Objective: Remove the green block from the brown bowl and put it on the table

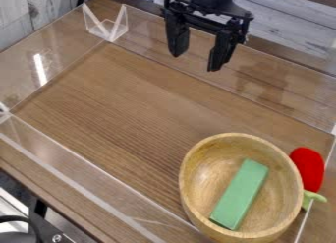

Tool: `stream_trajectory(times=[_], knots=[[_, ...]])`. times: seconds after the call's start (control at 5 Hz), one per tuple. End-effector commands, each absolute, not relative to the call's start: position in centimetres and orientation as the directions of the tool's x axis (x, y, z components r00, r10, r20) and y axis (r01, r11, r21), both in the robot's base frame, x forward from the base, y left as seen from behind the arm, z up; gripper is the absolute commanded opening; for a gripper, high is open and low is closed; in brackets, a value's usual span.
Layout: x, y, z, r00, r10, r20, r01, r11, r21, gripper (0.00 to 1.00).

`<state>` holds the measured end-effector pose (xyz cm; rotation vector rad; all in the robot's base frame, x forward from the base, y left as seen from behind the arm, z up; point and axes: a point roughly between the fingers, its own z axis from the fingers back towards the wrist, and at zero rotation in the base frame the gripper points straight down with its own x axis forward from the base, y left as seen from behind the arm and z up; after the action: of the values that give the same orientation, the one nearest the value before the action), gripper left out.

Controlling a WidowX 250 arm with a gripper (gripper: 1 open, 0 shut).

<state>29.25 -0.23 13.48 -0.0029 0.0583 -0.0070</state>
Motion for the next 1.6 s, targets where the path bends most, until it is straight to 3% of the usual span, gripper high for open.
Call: stream_trajectory(times=[0.0, 0.2, 0.8, 1.4], knots=[[29.9, 0.6, 13.0, 0.999, -0.034, -0.013, 0.033, 0.999, -0.016, 1.00], [30.6, 1.6, 12.6, 0.997, -0.061, 0.048, 0.062, 0.998, -0.027, 1.00], [32.4, 3.7, 14.9, 0.968, -0.065, 0.243, 0.074, 0.997, -0.028, 1.00], [32.4, 2.0, 14.4, 0.939, -0.110, 0.325, 0.119, 0.993, -0.007, 1.00]])
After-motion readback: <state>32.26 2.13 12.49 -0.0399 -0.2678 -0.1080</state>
